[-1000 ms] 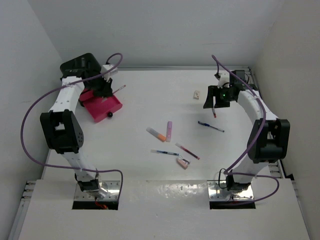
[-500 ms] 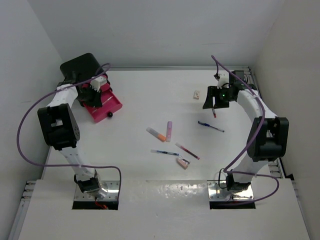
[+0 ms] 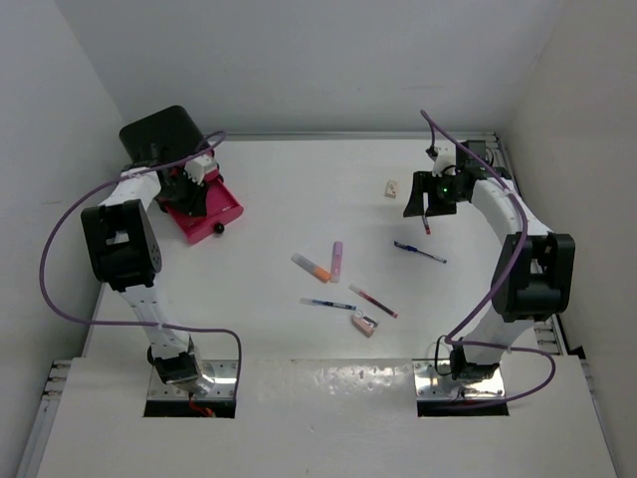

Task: Sort the stationery into containers
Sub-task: Place the stationery into the container, then grab a piece of stationery with the left arm

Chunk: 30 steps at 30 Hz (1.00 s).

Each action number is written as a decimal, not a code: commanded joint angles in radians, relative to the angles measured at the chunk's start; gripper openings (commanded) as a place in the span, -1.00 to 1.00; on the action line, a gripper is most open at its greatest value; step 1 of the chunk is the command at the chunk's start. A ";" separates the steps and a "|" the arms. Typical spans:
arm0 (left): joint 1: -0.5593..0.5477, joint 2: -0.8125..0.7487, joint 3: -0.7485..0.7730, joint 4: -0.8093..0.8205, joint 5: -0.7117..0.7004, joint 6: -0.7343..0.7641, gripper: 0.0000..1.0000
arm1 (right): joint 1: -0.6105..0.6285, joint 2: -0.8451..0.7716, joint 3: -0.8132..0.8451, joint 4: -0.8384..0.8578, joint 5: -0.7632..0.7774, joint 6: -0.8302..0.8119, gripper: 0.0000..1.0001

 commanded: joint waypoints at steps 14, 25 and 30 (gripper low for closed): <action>-0.446 -0.399 -0.175 -0.137 0.177 0.204 0.03 | 0.006 -0.128 -0.086 0.001 -0.003 -0.032 0.34; -0.867 -0.410 -0.374 0.027 0.063 0.065 -0.06 | -0.025 -0.184 -0.087 -0.040 0.011 -0.029 0.34; -0.976 -0.364 -0.398 0.134 -0.021 -0.020 -0.05 | -0.059 -0.201 -0.113 -0.104 -0.038 -0.072 0.32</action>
